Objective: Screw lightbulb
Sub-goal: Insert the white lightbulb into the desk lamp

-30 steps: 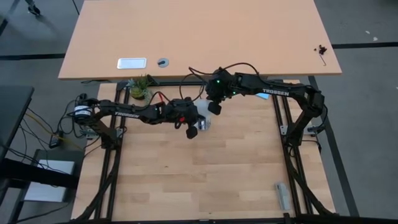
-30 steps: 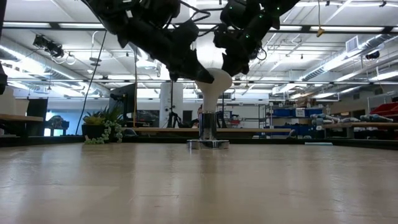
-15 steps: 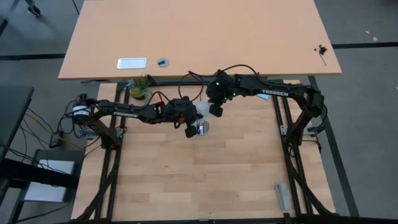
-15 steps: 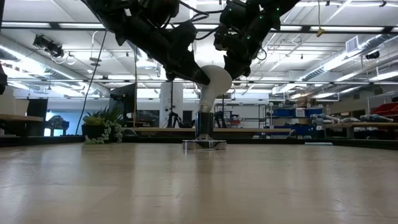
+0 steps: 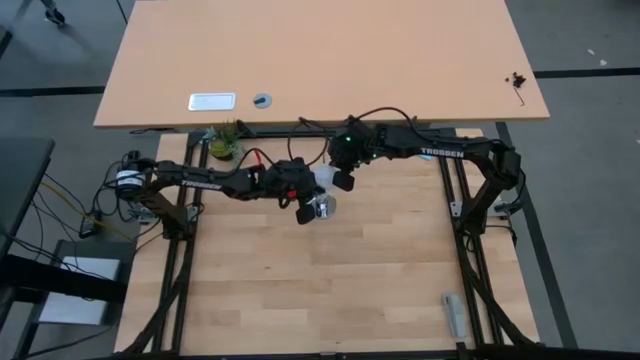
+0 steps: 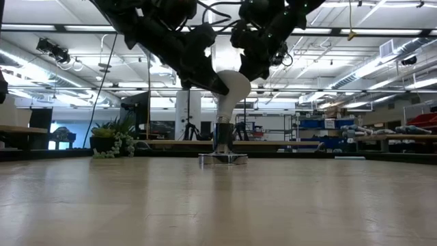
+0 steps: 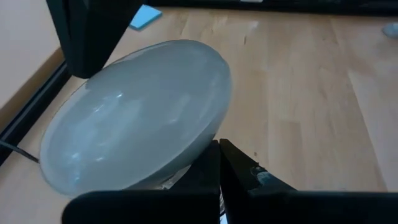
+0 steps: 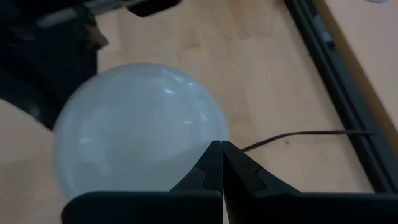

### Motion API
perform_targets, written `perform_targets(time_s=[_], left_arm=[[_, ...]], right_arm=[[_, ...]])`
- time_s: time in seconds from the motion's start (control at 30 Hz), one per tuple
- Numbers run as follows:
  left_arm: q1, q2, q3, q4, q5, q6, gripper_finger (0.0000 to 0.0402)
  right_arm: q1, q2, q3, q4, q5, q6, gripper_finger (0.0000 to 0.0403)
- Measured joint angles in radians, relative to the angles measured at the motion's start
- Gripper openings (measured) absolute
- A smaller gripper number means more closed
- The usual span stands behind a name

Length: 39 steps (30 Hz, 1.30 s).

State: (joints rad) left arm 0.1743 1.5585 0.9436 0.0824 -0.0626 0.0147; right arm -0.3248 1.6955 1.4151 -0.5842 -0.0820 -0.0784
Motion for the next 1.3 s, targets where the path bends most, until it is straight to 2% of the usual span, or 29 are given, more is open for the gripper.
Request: perform_targets(time_s=[0.37,0.97,1.13,1.3], left_arm=[[-0.008,0.052,0.0,0.075,-0.019,0.0,0.0],[-0.025,0.051,0.0,0.068,-0.044,0.005,0.0],[-0.026,0.05,0.0,0.053,-0.038,0.004,0.0],[-0.026,0.05,0.0,0.024,-0.036,0.0,0.0]], right_arm=[[0.041,-0.015,0.001,0.032,-0.028,-0.001,0.0007],[0.076,-0.047,0.001,0.047,-0.039,0.007,0.0007],[0.084,-0.052,0.001,0.037,0.006,-0.003,0.0007],[0.076,-0.07,0.001,-0.055,0.115,-0.017,0.0007]])
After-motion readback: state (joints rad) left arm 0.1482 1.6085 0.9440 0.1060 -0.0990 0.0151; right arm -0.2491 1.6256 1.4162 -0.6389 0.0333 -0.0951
